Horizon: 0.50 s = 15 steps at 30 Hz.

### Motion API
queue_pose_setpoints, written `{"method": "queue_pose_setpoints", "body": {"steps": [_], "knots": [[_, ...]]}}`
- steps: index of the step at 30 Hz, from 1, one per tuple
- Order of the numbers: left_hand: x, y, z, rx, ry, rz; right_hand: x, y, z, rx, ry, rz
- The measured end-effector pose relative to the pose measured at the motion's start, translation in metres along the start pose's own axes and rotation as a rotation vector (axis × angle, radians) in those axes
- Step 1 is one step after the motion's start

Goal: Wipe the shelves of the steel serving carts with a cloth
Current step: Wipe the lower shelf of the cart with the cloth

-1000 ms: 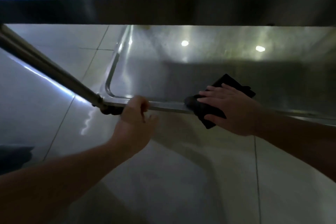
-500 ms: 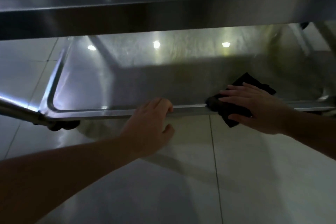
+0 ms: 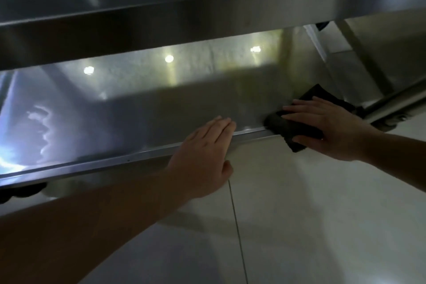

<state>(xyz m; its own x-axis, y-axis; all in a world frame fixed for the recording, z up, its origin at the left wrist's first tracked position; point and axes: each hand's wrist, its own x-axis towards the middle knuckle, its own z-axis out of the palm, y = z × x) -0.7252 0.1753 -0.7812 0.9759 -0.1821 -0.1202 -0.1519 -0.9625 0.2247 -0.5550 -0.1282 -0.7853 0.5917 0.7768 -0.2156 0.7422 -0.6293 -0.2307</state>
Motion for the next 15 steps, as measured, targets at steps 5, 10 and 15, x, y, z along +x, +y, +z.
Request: {"method": "queue_pose_setpoints", "body": {"steps": [5, 10, 15], "knots": [[0.024, 0.026, 0.018, 0.022, -0.004, 0.091, -0.018, 0.021, 0.000, 0.028, 0.059, 0.052], [0.031, 0.031, 0.032, 0.033, -0.053, 0.135, -0.019, 0.016, 0.004, 0.087, 0.123, 0.161], [0.030, 0.028, 0.032, 0.048, -0.064, 0.157, 0.007, 0.013, 0.003, 0.115, 0.119, 0.385]]}}
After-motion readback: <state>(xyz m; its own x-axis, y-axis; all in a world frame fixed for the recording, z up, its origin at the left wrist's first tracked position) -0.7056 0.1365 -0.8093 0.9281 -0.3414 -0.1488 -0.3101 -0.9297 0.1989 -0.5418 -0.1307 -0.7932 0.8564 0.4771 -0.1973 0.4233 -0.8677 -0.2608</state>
